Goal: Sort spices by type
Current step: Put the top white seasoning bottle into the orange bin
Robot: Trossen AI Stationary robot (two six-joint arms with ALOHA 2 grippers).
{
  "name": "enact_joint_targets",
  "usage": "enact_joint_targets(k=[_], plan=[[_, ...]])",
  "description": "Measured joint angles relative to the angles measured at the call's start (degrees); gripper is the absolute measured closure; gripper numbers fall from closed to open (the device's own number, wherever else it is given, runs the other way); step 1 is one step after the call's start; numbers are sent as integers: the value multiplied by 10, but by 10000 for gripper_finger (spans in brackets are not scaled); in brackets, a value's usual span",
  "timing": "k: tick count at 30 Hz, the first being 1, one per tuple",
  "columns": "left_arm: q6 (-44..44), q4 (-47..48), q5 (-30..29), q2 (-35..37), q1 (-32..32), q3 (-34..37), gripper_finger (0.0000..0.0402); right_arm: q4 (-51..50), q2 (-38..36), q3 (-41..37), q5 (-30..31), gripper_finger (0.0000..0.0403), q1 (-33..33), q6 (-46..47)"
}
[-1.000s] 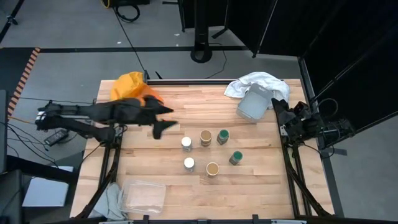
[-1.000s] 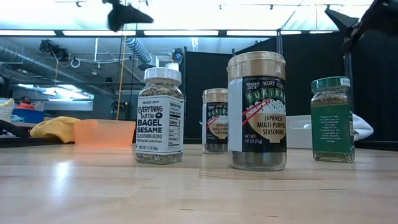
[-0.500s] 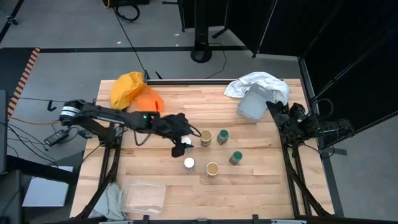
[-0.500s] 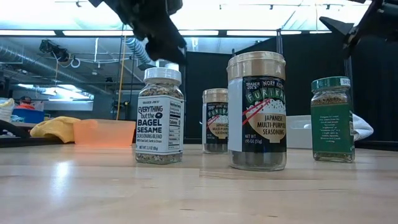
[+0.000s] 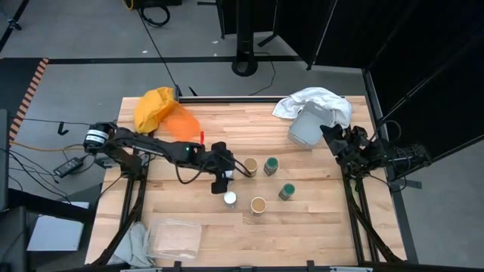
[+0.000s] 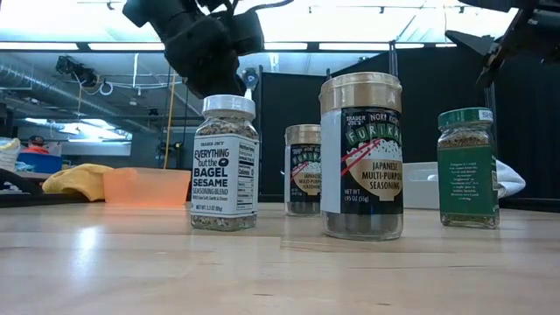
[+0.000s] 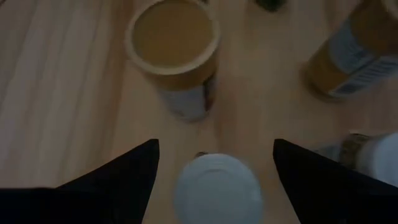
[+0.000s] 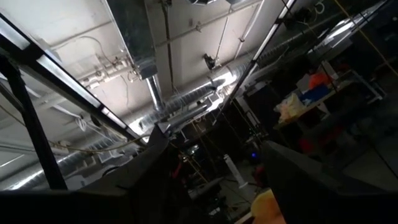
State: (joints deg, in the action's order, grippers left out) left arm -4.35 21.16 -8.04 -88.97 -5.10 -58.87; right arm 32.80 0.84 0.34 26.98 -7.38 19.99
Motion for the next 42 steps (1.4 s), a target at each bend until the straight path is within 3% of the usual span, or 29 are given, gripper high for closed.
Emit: enact_joint_targets(k=[7,18,29,33,39,42], plan=[[17,65,2,0,1,0,80,-2,0,0,0,142,0,0],[62,38,20,-3,2,0,80,-10,0,0,0,142,0,-2],[81,29,58,-72,2,0,83,-20,0,0,0,142,0,-1],[89,26,58,-87,2,1,117,-20,0,0,2,142,0,0],[88,22,49,-89,3,0,224,-21,0,0,3,142,0,0],[86,23,47,-89,3,0,224,-24,0,0,3,142,0,0]])
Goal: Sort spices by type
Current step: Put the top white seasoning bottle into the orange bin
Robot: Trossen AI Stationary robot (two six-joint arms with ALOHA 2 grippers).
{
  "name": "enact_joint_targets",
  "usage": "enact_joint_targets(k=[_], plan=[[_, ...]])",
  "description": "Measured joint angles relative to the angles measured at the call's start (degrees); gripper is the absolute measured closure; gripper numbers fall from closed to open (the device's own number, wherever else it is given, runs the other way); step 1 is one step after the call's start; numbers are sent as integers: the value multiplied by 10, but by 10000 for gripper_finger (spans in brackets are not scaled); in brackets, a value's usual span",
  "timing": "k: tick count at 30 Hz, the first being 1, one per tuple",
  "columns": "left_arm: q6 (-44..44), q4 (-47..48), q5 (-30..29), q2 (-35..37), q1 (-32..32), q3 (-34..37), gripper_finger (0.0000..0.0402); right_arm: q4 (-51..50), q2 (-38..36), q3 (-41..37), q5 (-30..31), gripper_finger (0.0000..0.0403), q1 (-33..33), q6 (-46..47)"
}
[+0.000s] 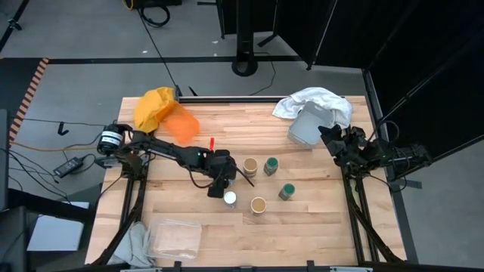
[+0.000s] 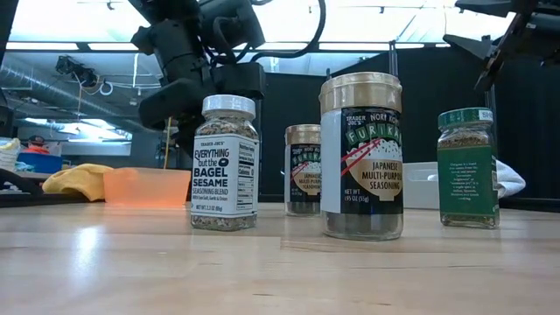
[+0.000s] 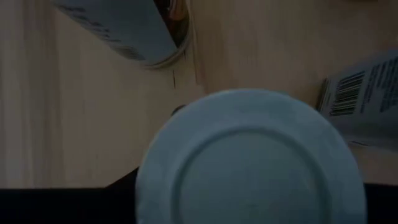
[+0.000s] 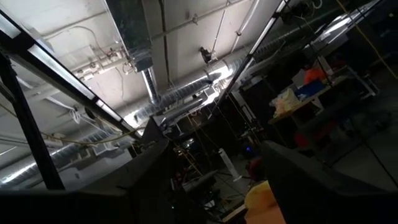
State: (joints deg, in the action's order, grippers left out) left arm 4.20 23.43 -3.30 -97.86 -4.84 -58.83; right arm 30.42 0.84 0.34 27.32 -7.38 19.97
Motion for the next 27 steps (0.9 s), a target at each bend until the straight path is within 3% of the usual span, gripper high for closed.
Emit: enact_joint_targets(k=[6,12,22,27], plan=[[-48,24,0,16,8,-1,224,-10,0,0,1,142,0,0],[-145,68,-24,90,57,-7,224,-10,0,0,1,142,0,0],[-370,268,-251,246,191,-6,224,-21,0,0,1,142,0,0],[-437,322,-271,295,276,11,224,-24,0,0,4,142,0,0]])
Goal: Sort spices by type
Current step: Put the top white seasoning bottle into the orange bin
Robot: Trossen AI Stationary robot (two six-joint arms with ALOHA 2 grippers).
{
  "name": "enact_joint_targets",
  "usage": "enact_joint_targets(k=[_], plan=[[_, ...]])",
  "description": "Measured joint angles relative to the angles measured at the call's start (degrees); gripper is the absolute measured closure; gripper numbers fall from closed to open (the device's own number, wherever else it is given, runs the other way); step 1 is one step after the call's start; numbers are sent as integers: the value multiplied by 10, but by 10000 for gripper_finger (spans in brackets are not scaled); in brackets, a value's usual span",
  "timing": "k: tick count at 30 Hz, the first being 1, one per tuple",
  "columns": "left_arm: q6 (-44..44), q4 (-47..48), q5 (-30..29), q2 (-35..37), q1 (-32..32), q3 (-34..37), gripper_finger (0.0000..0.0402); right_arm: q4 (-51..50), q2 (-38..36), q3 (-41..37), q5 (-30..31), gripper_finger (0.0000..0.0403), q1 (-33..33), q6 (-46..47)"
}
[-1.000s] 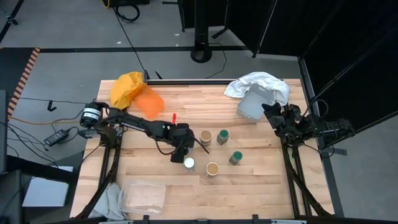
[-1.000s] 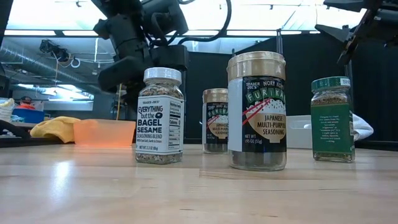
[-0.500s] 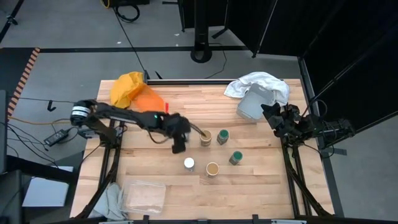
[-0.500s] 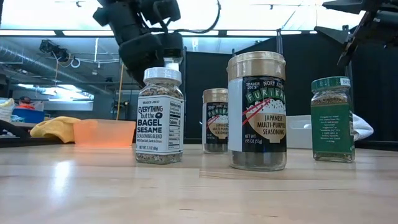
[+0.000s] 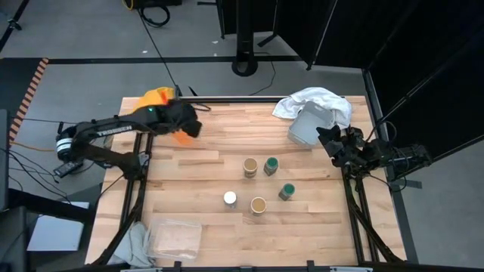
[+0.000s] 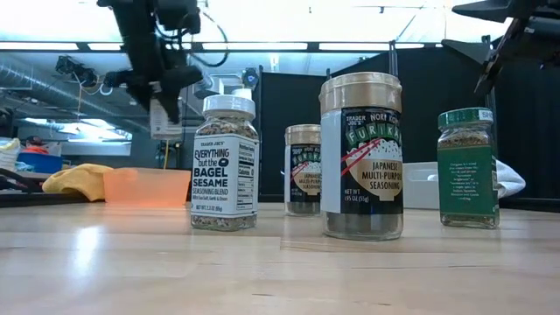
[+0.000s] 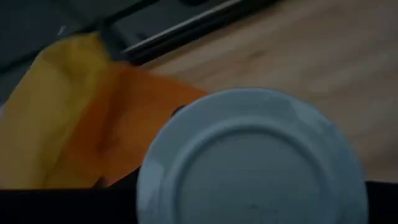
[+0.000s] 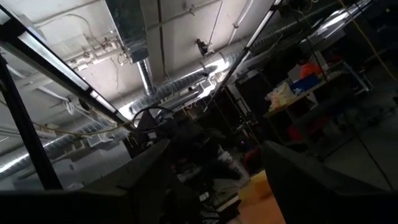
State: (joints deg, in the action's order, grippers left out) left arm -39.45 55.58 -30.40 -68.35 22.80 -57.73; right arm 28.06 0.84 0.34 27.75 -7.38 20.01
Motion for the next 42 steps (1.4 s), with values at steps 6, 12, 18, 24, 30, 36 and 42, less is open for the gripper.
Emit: enact_joint_targets(k=[6,12,18,24,30,36,42], plan=[[17,-19,3,11,93,43,224,-9,0,0,15,142,0,0],[15,-96,63,9,188,104,224,-12,0,0,19,142,0,0],[15,-149,82,1,256,122,224,-12,0,0,19,142,0,-2],[16,-166,91,-31,275,122,224,-13,0,0,19,142,0,-5],[15,-177,86,-82,286,122,224,-22,0,0,30,142,0,-7],[16,-182,95,-121,294,122,224,-22,0,0,32,142,0,-6],[17,-194,95,-123,293,122,155,-22,0,0,32,142,0,-7]])
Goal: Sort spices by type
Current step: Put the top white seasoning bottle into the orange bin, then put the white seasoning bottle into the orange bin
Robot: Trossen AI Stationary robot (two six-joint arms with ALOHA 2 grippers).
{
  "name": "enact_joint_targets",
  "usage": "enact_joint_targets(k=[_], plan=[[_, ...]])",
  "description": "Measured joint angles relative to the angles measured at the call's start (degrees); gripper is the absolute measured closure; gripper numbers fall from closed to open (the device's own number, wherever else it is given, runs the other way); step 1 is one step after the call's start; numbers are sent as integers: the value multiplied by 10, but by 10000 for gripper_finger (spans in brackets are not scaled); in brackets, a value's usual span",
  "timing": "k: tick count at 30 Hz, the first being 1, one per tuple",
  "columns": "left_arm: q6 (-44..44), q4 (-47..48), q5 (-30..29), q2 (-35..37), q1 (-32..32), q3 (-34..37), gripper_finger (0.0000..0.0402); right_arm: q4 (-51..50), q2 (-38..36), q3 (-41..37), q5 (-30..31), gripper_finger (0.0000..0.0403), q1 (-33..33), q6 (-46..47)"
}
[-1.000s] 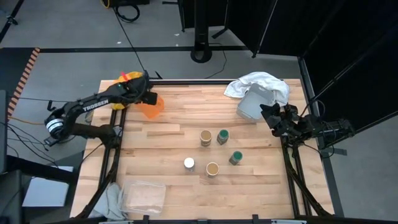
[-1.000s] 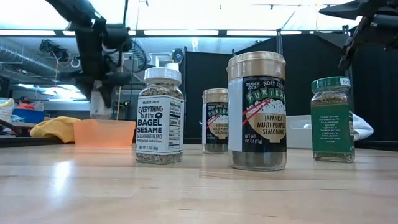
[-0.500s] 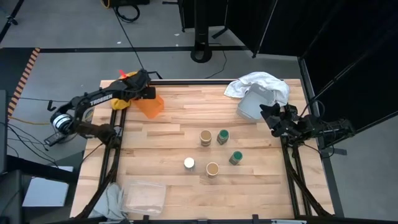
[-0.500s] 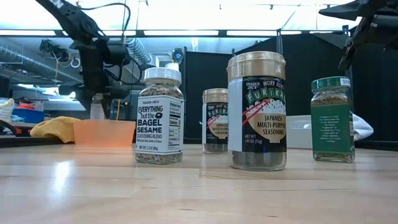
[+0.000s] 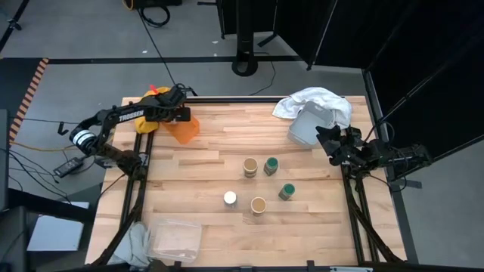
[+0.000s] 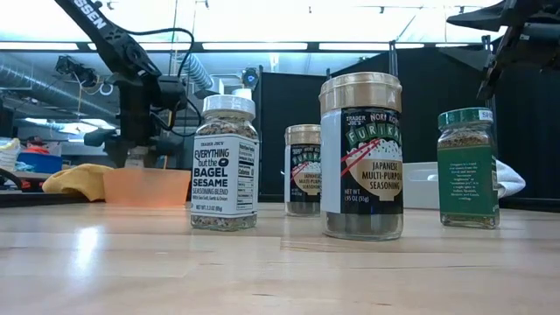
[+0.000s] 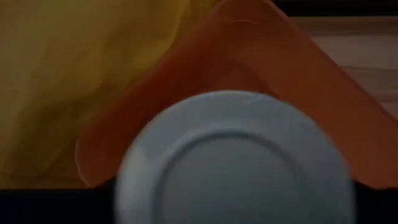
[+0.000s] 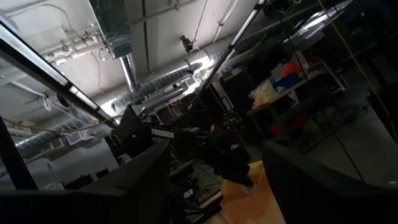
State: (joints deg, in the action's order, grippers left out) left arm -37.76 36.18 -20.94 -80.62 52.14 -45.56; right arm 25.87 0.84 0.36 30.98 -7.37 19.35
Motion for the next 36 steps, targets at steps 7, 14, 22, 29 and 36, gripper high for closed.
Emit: enact_joint_targets(k=[7,14,22,29,36], plan=[[0,1,0,0,0,0,46,0,0,0,0,142,0,0],[66,17,14,0,0,-37,36,0,0,0,0,142,0,0],[133,75,-19,0,0,-152,37,0,0,0,0,142,0,0],[284,104,155,1,-41,-287,37,0,0,0,0,142,0,0],[377,102,418,19,-166,-354,37,0,0,0,0,142,0,0]])
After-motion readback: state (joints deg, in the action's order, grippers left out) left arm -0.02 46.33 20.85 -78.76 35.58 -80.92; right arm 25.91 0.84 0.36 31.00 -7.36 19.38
